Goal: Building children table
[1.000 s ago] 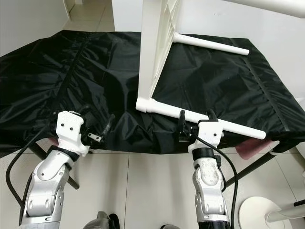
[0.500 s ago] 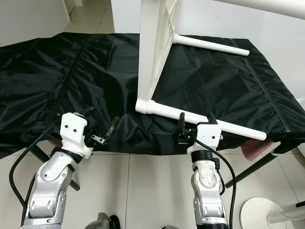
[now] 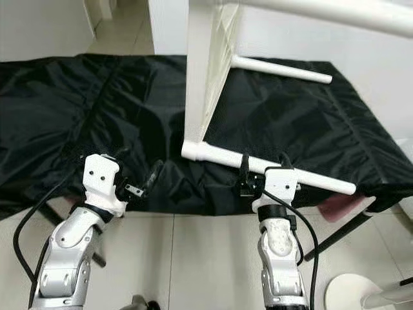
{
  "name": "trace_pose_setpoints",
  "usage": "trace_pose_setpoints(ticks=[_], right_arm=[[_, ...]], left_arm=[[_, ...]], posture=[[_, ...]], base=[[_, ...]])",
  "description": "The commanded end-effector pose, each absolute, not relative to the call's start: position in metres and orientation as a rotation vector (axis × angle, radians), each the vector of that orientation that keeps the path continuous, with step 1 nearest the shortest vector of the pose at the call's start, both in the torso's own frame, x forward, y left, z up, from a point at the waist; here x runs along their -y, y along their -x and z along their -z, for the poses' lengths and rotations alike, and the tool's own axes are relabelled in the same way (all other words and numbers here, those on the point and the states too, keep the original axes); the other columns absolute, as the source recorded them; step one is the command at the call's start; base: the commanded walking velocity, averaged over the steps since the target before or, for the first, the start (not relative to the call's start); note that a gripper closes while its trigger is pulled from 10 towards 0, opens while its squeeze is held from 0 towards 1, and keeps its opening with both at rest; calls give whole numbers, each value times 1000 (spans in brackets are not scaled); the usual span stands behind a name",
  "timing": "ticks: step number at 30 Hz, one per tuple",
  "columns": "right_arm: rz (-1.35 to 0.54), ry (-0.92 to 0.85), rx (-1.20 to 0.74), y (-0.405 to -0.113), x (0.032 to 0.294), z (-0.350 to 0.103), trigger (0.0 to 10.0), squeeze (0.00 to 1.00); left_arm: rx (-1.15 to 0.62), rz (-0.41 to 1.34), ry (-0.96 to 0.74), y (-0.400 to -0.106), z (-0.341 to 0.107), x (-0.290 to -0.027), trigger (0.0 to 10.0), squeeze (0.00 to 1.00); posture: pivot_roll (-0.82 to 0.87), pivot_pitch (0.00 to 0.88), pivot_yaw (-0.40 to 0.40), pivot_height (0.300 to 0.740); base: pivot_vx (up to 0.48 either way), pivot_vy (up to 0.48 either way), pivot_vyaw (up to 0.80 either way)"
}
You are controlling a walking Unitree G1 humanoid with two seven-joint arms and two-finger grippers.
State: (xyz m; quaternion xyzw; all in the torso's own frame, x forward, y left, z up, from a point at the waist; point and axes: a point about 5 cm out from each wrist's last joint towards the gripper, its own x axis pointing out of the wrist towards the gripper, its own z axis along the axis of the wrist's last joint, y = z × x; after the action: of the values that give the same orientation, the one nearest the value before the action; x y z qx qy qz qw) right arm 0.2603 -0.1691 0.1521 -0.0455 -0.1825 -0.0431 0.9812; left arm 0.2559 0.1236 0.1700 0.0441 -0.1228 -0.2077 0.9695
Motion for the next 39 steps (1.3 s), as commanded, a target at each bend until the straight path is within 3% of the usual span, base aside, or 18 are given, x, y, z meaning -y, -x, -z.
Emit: trace_pose_setpoints(ticks=[1, 15, 32, 39], right_arm=[[91, 102, 358, -259, 169, -151, 10000, 0], [77, 111, 349, -258, 168, -149, 10000, 0], [48, 121, 340, -257, 164, -147, 10000, 0], [26, 127, 335, -257, 164, -147, 10000, 0]], left_arm=[[246, 354, -73, -255, -170, -127, 10000, 0], [249, 349, -54, -253, -171, -124, 10000, 0], [246, 315, -59, -251, -170, -121, 10000, 0], [254, 477, -56, -241, -174, -103, 10000, 0]], posture=[[-65, 78, 22, 740], [-64, 82, 14, 740], [-67, 87, 16, 740], [-67, 94, 13, 740]], base=[[405, 0, 0], [422, 0, 0], [0, 0, 0], [0, 0, 0]])
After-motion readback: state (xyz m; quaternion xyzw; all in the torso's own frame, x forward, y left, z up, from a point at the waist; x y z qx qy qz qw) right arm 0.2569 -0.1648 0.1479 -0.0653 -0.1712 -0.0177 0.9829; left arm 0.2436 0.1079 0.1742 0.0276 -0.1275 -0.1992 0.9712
